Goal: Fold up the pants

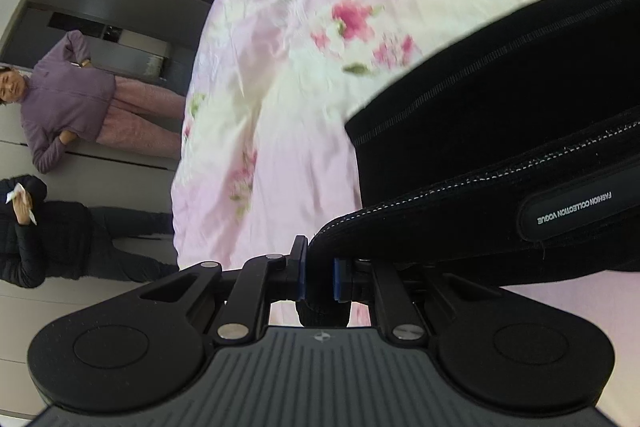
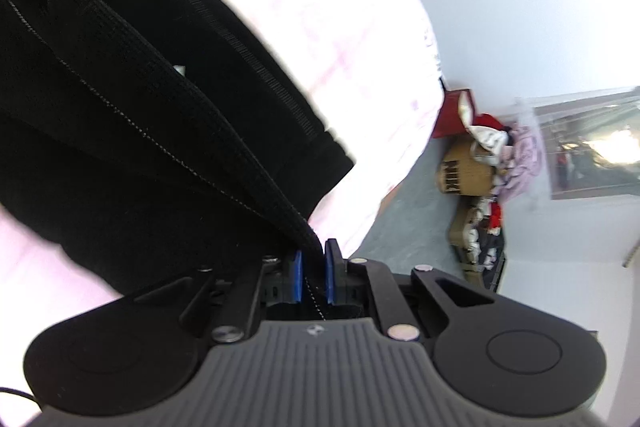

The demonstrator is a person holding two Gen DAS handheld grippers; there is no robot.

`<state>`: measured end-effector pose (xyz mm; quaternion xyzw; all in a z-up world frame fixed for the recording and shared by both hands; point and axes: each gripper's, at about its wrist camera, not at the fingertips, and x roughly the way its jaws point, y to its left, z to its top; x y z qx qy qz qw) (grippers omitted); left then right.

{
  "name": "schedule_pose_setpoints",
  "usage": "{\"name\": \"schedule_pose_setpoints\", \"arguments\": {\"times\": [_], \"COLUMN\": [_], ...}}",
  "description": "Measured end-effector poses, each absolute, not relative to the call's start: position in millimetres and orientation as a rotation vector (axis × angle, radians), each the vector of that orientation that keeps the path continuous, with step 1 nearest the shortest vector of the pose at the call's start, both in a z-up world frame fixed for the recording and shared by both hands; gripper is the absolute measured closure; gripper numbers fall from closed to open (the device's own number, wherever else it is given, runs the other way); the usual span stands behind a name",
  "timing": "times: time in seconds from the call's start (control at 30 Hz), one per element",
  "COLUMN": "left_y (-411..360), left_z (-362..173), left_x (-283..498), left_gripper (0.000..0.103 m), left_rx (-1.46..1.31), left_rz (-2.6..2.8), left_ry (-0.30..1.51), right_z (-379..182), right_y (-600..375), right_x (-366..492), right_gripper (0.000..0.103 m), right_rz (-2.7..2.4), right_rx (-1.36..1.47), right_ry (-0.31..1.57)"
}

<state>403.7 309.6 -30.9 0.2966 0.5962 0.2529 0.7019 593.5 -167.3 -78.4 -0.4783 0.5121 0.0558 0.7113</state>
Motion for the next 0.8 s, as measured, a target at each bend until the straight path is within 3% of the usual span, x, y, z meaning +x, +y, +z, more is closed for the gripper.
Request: {"name": "schedule_pose_setpoints", "arguments": {"times": [0.37,0.7,0.8], "left_y": [312,319,319], "left_z": [-138,-182,-171], "left_x": [513,528,519], "left_gripper": [0.090,0.088,0.073], "left_rx": [0.790,0.815,0.823], "left_rz": [0.594,0.558,0.541], "left_ry": [1.360,1.322,1.291], "right_z": [-173,-216,-204], "right_y": [-145,-147,-143], "right_x": [706,743,732], "right_gripper": [0.097,0.093,0.091], "right_rz": [0.068,0.075,0.094], "right_rx": [-1.046,-1.026,-1.064], "right_ry": [1.224,1.264,1.252]}}
